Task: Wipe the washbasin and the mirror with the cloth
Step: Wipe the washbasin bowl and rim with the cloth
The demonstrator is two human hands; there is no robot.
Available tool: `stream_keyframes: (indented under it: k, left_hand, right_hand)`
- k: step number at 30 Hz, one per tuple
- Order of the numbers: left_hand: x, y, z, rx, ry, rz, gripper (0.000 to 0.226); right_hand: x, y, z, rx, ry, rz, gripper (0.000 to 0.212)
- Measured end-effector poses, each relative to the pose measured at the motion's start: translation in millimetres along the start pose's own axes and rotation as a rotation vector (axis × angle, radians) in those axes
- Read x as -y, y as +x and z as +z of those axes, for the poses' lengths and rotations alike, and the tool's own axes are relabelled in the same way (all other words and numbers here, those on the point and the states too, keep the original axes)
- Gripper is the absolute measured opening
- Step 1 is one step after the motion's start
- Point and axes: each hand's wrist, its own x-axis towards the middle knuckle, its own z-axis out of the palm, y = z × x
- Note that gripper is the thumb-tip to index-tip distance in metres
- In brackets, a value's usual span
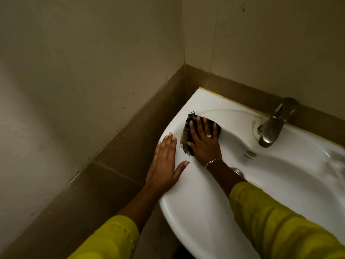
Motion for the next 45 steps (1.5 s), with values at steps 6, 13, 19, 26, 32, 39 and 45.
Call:
stream_keyframes:
  k: [6, 13, 19, 26, 32, 39, 45]
  left_hand:
    - [2.0, 0.9, 0.1, 0.004, -0.031, -0.006, 0.086]
    - [6.5, 2.2, 3.9, -0.011, -0.076, -0.002, 0.08]
    - [6.3, 1.9, 4.5, -0.037, -0.096, 0.014, 0.073]
    - [5.4, 0.3, 3.8, -0.148, -0.212, -0.021, 0.079]
    - [4.9, -2.0, 3.8, -0.21, -0.283, -0.086, 0.087]
    - [5.8, -2.5, 4.7, -0.265, -0.387, -0.124, 0.079]
    - [8.0, 2.0, -7.8, -0.266, -0.581, -0.297, 0.064]
  right_hand:
    - [18.0, -7.7, 3.4, -0.03, 0.139, 0.086, 0.066]
    - [54.3, -19.7, -4.8, 0.041, 0.78, 0.653, 0.062]
    - [72.4, 13.7, -12.4, 0.298, 0.824, 0.734, 0.065]
    - [53.7, -18.4, -23.7, 0.223, 1.144, 0.393, 0.057]
    - [74.2, 20.2, -38.0, 0.459, 0.982, 0.76, 0.065]
    - [97.8, 6.1, -48.2, 0.596, 0.854, 0.581, 0.075]
    - [105.9, -8.0, -58.7, 0.67, 0.878, 0.501, 0.062]
